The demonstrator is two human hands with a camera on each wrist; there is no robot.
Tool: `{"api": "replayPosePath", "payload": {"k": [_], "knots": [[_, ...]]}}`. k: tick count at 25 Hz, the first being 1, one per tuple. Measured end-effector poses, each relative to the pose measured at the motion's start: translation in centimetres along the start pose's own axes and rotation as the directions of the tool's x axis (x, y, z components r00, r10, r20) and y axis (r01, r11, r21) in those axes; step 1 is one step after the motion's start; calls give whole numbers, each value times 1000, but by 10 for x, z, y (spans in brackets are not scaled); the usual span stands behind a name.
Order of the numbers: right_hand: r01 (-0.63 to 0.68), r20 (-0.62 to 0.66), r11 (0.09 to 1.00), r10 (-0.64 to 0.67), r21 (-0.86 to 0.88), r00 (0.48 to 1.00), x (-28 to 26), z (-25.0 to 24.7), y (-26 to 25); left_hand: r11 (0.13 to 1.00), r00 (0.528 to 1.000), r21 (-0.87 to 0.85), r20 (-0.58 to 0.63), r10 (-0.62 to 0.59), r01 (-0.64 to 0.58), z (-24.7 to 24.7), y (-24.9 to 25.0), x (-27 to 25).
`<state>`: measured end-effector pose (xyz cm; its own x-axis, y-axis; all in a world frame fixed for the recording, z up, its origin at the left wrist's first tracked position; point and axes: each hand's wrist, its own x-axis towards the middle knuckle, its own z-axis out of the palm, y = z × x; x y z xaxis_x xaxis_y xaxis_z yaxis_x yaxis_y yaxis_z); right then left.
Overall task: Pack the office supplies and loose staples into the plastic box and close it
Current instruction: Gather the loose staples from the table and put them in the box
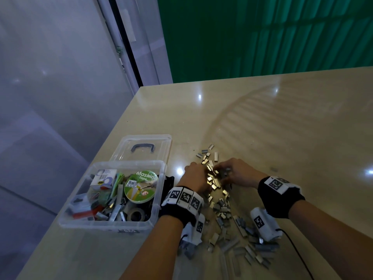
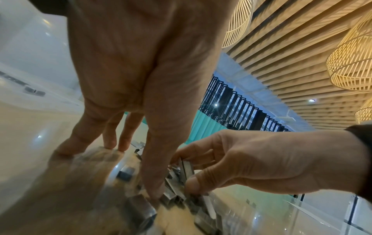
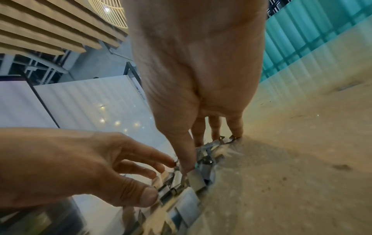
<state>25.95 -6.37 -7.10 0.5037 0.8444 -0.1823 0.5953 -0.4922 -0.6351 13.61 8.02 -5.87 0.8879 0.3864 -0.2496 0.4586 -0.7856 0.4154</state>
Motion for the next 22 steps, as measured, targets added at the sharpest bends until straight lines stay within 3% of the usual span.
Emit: {"api": "replayPosePath", "payload": {"k": [8,11,13,16,22], "knots": [[34,-62,997,-30,64,998,-15,-6,-6,999,1000,34,6,-10,10,0,10,-4],[31,-99,997,-24,68,995,-13,-9,1,998,997,36,-59,-46,48,-5,12,1],[12,-108,997,-4,74,994,-12,-9,4,999,994,50,-110,-9,15,-5,16,4],[6,-110,997,2,74,994,-10,-8,4,988,992,124,-71,101,-92,2,17,8],[8,-95,997,-1,71,995,-10,-11,7,971,972,223,-197,125,-80,8,12,9]]}}
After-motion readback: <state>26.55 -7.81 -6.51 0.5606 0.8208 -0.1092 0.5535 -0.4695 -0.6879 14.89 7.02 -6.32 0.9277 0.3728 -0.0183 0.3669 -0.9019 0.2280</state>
